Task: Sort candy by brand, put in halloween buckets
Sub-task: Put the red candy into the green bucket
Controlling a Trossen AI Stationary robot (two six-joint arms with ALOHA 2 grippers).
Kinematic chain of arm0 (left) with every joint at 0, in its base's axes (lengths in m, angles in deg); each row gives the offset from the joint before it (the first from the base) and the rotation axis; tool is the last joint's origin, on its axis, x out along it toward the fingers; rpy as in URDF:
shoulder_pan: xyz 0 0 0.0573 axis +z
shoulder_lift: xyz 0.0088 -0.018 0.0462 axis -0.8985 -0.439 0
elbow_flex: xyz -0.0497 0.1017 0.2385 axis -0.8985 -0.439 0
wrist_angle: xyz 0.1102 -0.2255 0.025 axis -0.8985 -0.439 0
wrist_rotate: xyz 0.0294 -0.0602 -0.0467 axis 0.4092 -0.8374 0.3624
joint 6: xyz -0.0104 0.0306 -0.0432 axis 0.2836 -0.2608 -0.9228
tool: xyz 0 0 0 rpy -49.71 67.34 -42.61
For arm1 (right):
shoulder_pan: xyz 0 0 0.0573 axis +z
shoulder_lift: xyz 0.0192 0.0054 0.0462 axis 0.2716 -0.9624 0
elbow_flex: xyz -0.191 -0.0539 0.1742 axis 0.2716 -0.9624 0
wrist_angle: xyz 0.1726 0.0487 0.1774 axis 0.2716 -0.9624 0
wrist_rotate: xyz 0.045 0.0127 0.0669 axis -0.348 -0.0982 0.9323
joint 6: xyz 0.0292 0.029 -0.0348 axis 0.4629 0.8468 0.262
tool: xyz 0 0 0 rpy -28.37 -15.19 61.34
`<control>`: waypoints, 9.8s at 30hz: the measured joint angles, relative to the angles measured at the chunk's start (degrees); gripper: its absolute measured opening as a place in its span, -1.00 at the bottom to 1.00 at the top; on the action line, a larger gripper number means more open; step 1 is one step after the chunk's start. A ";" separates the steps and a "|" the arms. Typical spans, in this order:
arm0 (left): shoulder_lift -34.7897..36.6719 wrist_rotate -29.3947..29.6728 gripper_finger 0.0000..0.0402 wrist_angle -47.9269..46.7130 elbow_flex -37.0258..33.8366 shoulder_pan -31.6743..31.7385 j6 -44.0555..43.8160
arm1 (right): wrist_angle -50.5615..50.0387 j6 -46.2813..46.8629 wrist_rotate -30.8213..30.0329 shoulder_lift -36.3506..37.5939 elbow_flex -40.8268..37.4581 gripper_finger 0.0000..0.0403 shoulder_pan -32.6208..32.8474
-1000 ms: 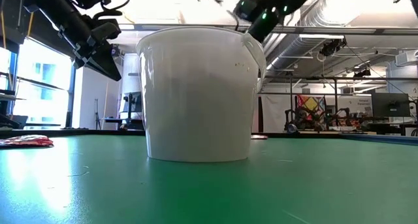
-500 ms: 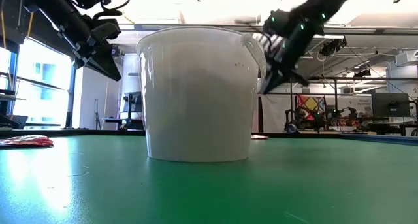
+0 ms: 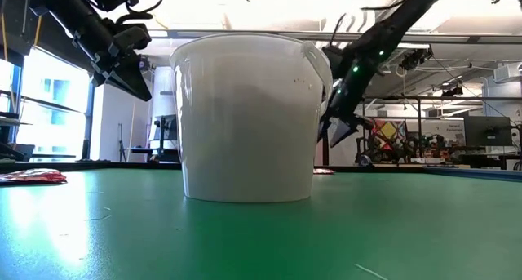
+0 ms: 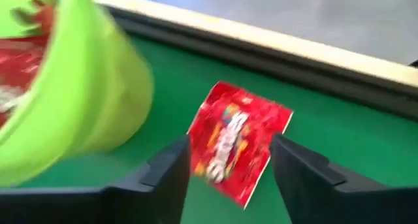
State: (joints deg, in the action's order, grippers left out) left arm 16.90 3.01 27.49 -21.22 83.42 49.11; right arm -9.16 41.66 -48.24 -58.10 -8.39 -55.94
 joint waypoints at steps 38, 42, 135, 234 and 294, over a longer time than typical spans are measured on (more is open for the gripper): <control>-0.02 -0.02 -0.95 -0.02 0.00 0.00 -1.04 | -9.37 -0.04 4.16 -15.90 10.43 -0.99 -3.56; 0.00 0.00 -0.95 0.00 0.00 0.00 -0.93 | -12.45 -1.80 4.28 -13.12 9.97 -1.00 -4.10; -0.01 -0.44 -0.95 -0.48 0.00 -0.01 -1.48 | -14.73 0.19 7.42 -8.05 10.23 -1.00 -8.56; -0.02 -1.31 -0.95 -7.58 0.00 0.00 -0.47 | 14.26 -61.99 -16.66 -2.78 -12.27 -0.95 -0.34; 0.00 -1.27 -0.95 -4.94 0.00 -0.02 0.60 | 0.74 9.41 19.50 -10.00 22.15 -1.00 6.09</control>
State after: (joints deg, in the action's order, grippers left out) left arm 16.90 1.74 22.56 -21.22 83.40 49.71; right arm -8.42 51.07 -28.74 -68.10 13.76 -49.85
